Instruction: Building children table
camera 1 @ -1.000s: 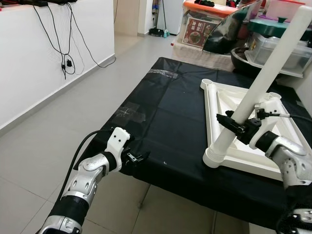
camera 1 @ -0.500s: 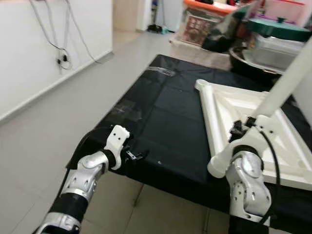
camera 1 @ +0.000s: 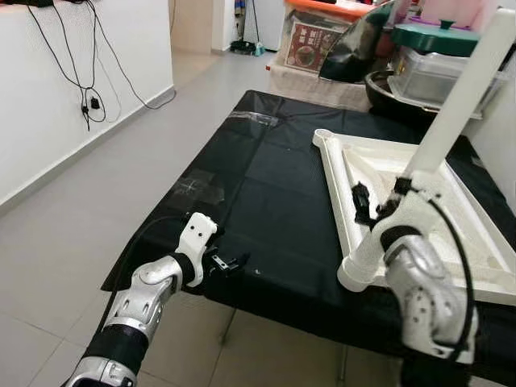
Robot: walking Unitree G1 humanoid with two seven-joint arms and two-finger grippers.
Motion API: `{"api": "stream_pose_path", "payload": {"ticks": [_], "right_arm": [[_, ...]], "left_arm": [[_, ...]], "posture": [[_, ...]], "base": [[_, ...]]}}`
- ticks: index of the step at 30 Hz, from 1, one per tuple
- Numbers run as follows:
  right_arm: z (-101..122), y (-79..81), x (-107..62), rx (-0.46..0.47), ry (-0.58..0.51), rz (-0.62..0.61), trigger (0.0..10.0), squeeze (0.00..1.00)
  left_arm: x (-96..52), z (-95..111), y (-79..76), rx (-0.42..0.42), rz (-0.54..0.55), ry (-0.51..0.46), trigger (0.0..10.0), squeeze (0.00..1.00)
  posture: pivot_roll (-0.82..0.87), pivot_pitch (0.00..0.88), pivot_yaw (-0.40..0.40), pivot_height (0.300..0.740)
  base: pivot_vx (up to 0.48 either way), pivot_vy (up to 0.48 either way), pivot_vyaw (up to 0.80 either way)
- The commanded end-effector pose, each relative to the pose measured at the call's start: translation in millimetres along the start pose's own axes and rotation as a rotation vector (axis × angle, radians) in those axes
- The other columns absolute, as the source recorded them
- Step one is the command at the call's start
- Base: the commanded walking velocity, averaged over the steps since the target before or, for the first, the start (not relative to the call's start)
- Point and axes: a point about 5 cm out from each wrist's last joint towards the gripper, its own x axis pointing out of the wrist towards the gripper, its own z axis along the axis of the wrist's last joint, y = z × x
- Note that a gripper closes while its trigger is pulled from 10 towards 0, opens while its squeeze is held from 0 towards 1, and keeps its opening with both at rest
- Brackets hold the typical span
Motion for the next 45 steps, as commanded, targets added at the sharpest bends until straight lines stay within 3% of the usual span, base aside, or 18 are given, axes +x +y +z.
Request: {"api": "stream_pose_path", "payload": {"ticks": [1, 2, 3, 7, 9, 10, 12, 14, 17, 18, 25, 27, 29, 32, 39, 41, 42, 45], "right_arm": [[1.4, 10.6, -1.9, 0.033, -0.003, 0.157, 10.0, 0.00], [0.3, 6.6, -11.3, -0.002, -0.004, 0.399, 10.0, 0.00], [-4.5, 2.9, -13.5, 0.000, 0.027, 0.477, 10.0, 0.00], [-22.5, -4.5, -11.2, -0.008, 0.123, 0.582, 10.0, 0.00], [-37.4, -6.0, -7.1, -0.023, 0.198, 0.638, 8.8, 0.00], [-44.3, -5.4, -3.3, -0.034, 0.232, 0.653, 6.4, 0.00], [-47.6, -5.4, -1.2, -0.039, 0.254, 0.669, 6.4, 0.00], [-51.4, -5.4, 8.2, -0.033, 0.261, 0.662, 0.5, 0.00], [-52.4, -7.1, 13.2, -0.026, 0.252, 0.664, 0.5, 0.00], [-51.2, -18.0, 25.3, 0.003, 0.210, 0.545, 0.0, 0.00], [-52.5, -34.7, 32.2, -0.009, 0.165, 0.269, 0.0, 0.00], [-59.8, -51.2, 28.7, -0.015, 0.177, -0.096, 0.0, 0.00], [-65.9, -54.4, 17.0, -0.018, 0.181, -0.301, 0.0, 0.00], [-68.1, -29.2, -9.7, -0.019, 0.116, -0.535, 0.0, 0.00], [-57.1, 1.5, -12.1, -0.018, 0.036, -0.574, 0.0, 0.00], [-56.6, 5.4, -10.2, -0.010, 0.032, -0.557, 0.9, 0.00], [-58.3, 10.4, -6.2, 0.008, 0.048, -0.506, 10.0, 0.00], [-55.4, 17.1, -5.4, 0.034, 0.041, -0.475, 10.0, 0.00]], "left_arm": [[1.1, -3.5, -3.2, 0.005, -0.014, 0.019, 10.0, 0.00], [2.3, -3.1, -3.1, 0.008, -0.017, 0.019, 10.0, 0.00], [3.2, -2.8, -3.3, 0.009, -0.019, 0.019, 10.0, 0.00], [5.4, -2.0, -4.2, 0.009, -0.025, 0.016, 10.0, 0.00], [5.9, -1.6, -4.3, 0.011, -0.027, 0.015, 10.0, 0.00], [5.6, -1.6, -3.8, 0.013, -0.028, 0.017, 10.0, 0.00], [5.4, -1.7, -3.5, 0.014, -0.028, 0.017, 10.0, 0.00], [4.6, -2.0, -2.8, 0.016, -0.025, 0.019, 10.0, 0.00], [4.2, -2.2, -2.6, 0.016, -0.024, 0.019, 10.0, 0.00], [2.4, -3.3, -2.7, 0.015, -0.021, 0.019, 10.0, 0.00], [0.1, -5.5, -2.9, 0.013, -0.020, 0.024, 10.0, 0.00], [0.3, -5.9, -3.0, 0.013, -0.021, 0.026, 10.0, 0.00], [1.0, -5.6, -3.5, 0.013, -0.023, 0.026, 10.0, 0.00], [1.9, -5.3, -3.7, 0.015, -0.029, 0.027, 10.0, 0.00], [4.0, -3.3, -3.2, 0.017, -0.032, 0.026, 10.0, 0.00], [4.4, -3.1, -3.6, 0.017, -0.034, 0.026, 10.0, 0.00], [4.9, -3.1, -3.8, 0.019, -0.037, 0.027, 10.0, 0.00], [5.3, -3.0, -3.7, 0.021, -0.040, 0.027, 10.0, 0.00]], "posture": [[0.12, 0.000, -0.131, 0.740], [0.13, 0.000, -0.131, 0.740], [0.13, 0.000, -0.130, 0.740], [0.14, 0.000, -0.133, 0.740], [0.14, 0.000, -0.137, 0.740], [0.15, 0.000, -0.142, 0.740], [0.15, 0.000, -0.142, 0.740], [0.16, 0.000, -0.150, 0.740], [0.16, 0.000, -0.150, 0.740], [0.17, 0.000, -0.156, 0.740], [0.16, 0.000, -0.156, 0.740], [0.16, 0.000, -0.148, 0.740], [0.16, 0.000, -0.146, 0.740], [0.15, 0.000, -0.134, 0.740], [0.15, 0.000, -0.120, 0.740], [0.15, 0.000, -0.120, 0.740], [0.14, 0.000, -0.118, 0.740], [0.14, 0.000, -0.118, 0.740]], "base": [[0.000, 0.000, 0.00], [0.000, 0.000, 0.00], [0.000, 0.000, 0.00], [0.000, 0.000, 0.00], [0.000, 0.000, 0.00], [0.000, 0.000, 0.00], [0.000, 0.000, 0.00], [0.000, 0.000, 0.00], [0.000, 0.000, 0.00], [0.000, 0.000, 0.00], [0.000, 0.000, 0.00], [0.000, 0.000, 0.00], [0.000, 0.000, 0.00], [0.000, 0.000, 0.00], [0.000, 0.000, 0.00], [0.000, 0.000, 0.00], [0.000, 0.000, 0.00], [0.000, 0.000, 0.00]]}}
